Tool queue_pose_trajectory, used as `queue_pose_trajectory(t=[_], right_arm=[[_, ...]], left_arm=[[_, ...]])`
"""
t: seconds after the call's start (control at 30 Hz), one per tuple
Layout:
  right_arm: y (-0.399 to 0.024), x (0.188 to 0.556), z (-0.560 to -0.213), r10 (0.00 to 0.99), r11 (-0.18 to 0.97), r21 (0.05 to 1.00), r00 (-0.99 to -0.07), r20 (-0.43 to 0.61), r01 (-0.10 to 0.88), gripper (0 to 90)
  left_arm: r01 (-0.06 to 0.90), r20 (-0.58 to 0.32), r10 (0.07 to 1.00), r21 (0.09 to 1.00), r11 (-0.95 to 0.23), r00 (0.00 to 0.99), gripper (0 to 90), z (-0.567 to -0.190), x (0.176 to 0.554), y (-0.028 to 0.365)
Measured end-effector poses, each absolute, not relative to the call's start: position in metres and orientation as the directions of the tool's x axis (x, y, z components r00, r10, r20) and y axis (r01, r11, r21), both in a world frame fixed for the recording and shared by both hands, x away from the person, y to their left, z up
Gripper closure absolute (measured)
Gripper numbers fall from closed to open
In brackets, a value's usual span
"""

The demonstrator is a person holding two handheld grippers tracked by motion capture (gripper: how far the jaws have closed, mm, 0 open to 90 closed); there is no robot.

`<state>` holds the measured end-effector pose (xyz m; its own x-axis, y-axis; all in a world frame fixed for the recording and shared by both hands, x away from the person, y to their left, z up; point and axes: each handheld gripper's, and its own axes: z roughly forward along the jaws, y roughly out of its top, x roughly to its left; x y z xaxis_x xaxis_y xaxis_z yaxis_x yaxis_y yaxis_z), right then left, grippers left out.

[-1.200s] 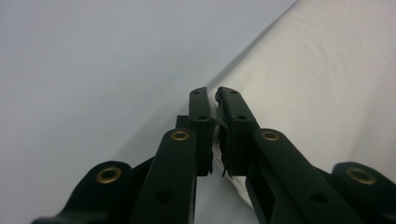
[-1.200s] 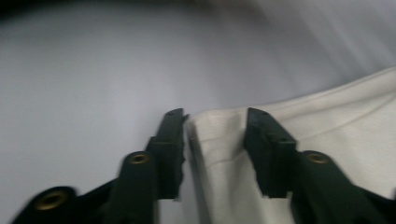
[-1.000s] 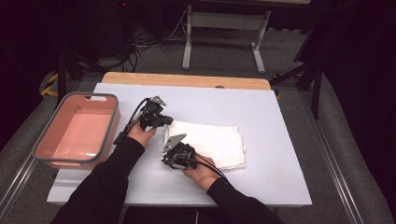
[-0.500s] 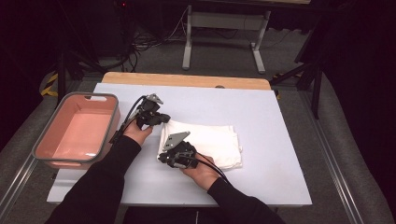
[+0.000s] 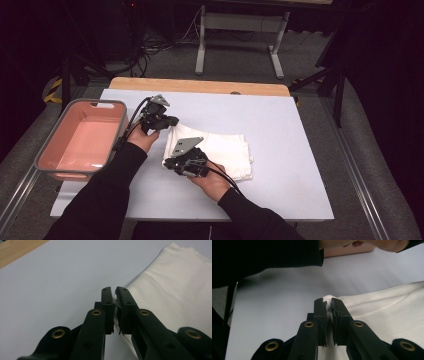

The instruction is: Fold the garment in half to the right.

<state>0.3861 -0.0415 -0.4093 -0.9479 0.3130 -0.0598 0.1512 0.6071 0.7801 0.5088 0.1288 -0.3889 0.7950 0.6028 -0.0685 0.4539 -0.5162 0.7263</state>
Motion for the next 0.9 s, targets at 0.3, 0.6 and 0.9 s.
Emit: queue_pose_trajectory(t=[0.3, 0.6, 0.9], right_arm=[[-0.064, 0.383, -0.394, 0.343, 0.56, 0.813, -0.938, -0.049, 0.162, 83.1], [-0.095, 0.375, -0.38, 0.372, 0.539, 0.828, -0.926, -0.068, 0.156, 83.2], [-0.13, 0.373, -0.371, 0.423, 0.512, 0.839, -0.904, -0.059, 0.185, 83.2]], left_arm=[[0.417, -0.047, 0.583, 0.745, -0.52, 0.811, 84.4, -0.376, 0.508, 0.112], [0.396, -0.064, 0.563, 0.776, -0.491, 0.824, 84.5, -0.368, 0.507, 0.093], [0.396, -0.088, 0.548, 0.787, -0.474, 0.832, 84.5, -0.364, 0.51, 0.069]])
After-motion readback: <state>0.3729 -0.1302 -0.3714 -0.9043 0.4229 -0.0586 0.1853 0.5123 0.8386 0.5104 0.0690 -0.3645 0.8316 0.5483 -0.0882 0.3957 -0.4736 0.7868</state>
